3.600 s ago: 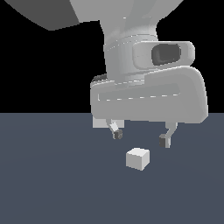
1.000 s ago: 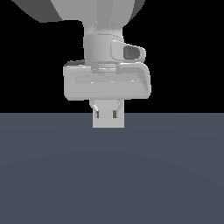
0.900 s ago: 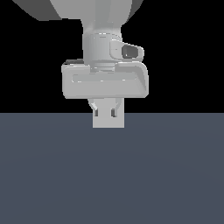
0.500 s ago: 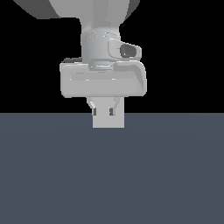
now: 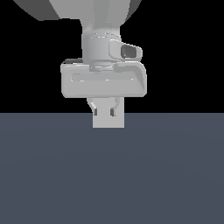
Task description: Plug the charger into the wall socket.
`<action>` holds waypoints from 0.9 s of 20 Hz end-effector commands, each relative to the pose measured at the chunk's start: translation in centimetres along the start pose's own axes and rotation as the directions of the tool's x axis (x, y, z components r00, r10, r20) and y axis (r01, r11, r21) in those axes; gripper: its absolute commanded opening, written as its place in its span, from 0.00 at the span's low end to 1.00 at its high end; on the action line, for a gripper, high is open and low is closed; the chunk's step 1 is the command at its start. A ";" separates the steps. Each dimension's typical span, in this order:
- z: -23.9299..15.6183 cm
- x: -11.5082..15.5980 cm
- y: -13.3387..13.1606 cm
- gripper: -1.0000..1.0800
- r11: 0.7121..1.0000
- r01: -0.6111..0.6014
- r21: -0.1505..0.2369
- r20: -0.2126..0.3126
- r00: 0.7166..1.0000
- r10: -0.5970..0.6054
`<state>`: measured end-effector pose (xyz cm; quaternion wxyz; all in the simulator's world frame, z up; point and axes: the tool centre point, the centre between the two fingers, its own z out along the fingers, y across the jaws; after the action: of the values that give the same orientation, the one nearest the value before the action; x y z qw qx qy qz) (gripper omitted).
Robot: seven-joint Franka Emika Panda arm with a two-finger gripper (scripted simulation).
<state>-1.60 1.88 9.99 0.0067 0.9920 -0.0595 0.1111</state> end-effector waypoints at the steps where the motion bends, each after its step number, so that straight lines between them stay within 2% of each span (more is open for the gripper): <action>1: 0.1 0.3 0.0 0.00 1.000 0.000 0.000 0.000 1.000 0.000; 12: 0.9 3.8 0.0 0.00 1.000 0.000 0.001 0.000 1.000 0.000; 18: 1.1 4.7 0.0 0.00 1.000 0.000 0.001 0.000 1.000 0.000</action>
<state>3.04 1.33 9.96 0.0064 0.9920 -0.0596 0.1110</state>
